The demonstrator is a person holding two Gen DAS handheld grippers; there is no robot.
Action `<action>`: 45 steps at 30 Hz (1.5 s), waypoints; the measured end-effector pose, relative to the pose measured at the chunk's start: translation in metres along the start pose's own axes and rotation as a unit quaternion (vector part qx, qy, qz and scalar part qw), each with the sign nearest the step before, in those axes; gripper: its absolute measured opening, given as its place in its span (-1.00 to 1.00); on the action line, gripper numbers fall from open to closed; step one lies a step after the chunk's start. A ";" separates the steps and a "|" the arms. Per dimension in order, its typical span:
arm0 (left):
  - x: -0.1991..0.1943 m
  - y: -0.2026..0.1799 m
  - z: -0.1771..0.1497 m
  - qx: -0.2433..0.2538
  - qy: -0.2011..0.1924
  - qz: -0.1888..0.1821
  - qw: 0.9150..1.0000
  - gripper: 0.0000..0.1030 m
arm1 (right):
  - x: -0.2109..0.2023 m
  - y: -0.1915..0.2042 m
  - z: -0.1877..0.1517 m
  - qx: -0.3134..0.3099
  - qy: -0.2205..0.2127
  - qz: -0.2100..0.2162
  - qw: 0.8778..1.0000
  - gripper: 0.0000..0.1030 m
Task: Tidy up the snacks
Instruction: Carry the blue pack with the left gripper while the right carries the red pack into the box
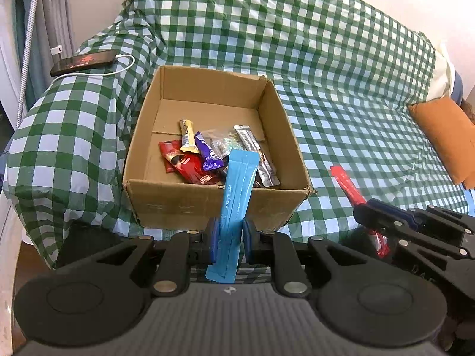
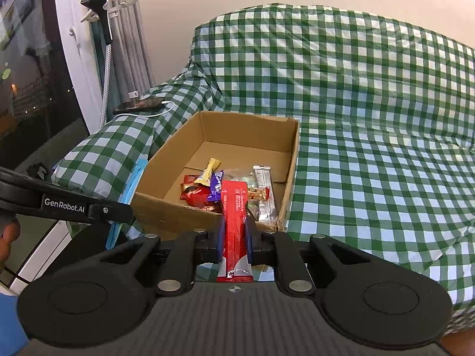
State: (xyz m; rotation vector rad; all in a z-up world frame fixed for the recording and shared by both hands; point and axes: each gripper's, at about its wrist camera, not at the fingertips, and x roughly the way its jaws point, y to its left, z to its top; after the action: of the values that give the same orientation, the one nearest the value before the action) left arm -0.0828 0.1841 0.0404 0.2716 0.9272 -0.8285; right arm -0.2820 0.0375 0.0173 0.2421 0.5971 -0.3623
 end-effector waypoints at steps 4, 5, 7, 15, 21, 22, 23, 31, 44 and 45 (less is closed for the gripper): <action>0.000 0.002 -0.001 -0.003 -0.001 -0.002 1.000 -0.64 | 0.000 0.003 -0.001 -0.008 0.001 0.000 1.000 -0.70; 0.000 0.002 -0.001 -0.004 -0.001 -0.002 1.000 -0.64 | 0.000 0.004 -0.001 -0.009 0.001 0.000 1.000 -0.70; 0.001 0.002 -0.001 -0.004 -0.001 -0.003 1.000 -0.64 | 0.001 0.004 -0.001 -0.010 0.001 -0.001 1.000 -0.70; 0.002 0.002 -0.002 -0.003 -0.001 -0.004 1.000 -0.64 | 0.005 0.005 -0.001 -0.010 0.007 -0.001 1.000 -0.70; 0.006 0.002 -0.002 -0.006 0.002 -0.005 1.000 -0.64 | 0.010 0.005 0.000 -0.011 0.013 0.000 1.000 -0.70; 0.007 0.002 -0.002 -0.007 0.003 -0.005 1.000 -0.64 | 0.010 0.005 0.000 -0.012 0.014 0.000 1.000 -0.70; 0.008 0.003 -0.001 -0.007 0.004 -0.005 1.000 -0.64 | 0.011 0.004 0.000 -0.012 0.016 0.000 1.000 -0.70; 0.017 0.008 0.003 -0.016 0.009 -0.005 1.000 -0.64 | 0.019 0.002 0.001 -0.017 0.029 0.002 0.999 -0.70; 0.034 0.026 0.027 -0.033 0.008 0.004 0.999 -0.64 | 0.043 0.000 0.017 -0.028 0.045 0.000 0.999 -0.70; 0.035 0.027 0.029 -0.033 0.008 0.006 0.999 -0.64 | 0.046 0.000 0.020 -0.027 0.046 0.001 0.999 -0.70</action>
State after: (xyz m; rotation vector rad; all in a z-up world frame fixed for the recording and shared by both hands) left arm -0.0340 0.1681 0.0263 0.2263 0.9644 -0.7846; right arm -0.2371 0.0192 0.0063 0.2084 0.6962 -0.3347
